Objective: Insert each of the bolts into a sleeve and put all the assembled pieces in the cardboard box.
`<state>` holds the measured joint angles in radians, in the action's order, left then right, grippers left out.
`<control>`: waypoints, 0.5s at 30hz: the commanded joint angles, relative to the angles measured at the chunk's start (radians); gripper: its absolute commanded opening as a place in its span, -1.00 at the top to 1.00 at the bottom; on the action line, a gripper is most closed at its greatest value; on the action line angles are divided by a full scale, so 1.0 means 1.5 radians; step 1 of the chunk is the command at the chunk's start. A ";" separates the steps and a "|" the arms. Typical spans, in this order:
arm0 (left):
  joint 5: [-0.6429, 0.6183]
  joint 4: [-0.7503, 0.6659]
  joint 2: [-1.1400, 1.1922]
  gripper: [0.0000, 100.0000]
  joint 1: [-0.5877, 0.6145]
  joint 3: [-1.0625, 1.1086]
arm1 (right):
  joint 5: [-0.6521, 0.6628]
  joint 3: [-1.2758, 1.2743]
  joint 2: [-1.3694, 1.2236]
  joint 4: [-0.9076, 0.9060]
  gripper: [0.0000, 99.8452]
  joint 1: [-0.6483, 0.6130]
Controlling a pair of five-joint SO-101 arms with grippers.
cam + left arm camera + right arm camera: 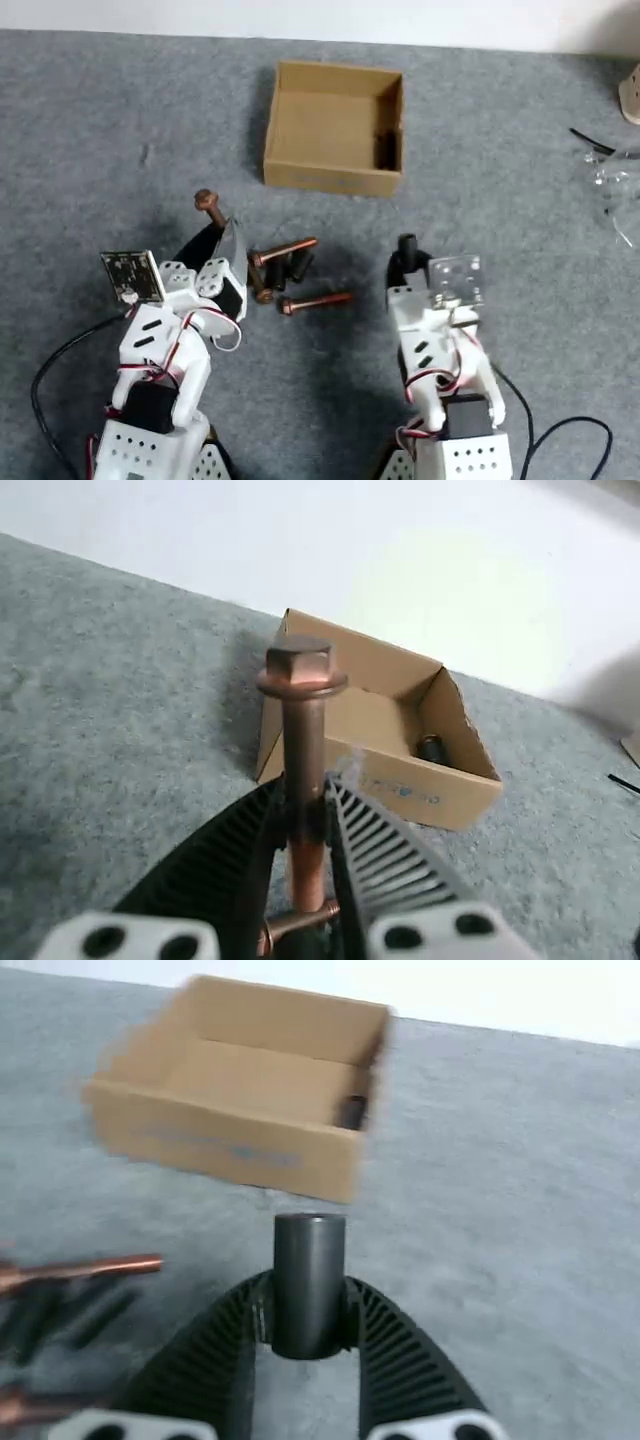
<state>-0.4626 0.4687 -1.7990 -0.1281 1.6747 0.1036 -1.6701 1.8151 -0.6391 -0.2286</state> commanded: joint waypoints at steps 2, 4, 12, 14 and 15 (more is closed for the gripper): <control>0.001 -0.021 -0.002 0.99 0.006 0.014 | -0.002 -0.021 0.016 0.015 0.99 -0.138; 0.001 -0.023 -0.002 0.99 0.006 0.014 | -0.002 -0.022 0.015 0.052 0.99 -0.201; 0.000 -0.024 -0.002 0.99 -0.048 -0.009 | 0.018 -0.029 0.012 0.074 0.99 -0.370; -0.004 -0.024 -0.002 0.99 -0.078 -0.022 | 0.047 -0.029 0.014 0.074 0.99 -0.373; -0.015 -0.020 -0.002 0.99 -0.087 -0.026 | 0.058 -0.029 0.014 0.074 0.99 -0.372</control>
<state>-0.4626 0.4687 -1.7990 -0.2064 1.6701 0.1404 -1.6701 1.8151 -0.5669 -0.7718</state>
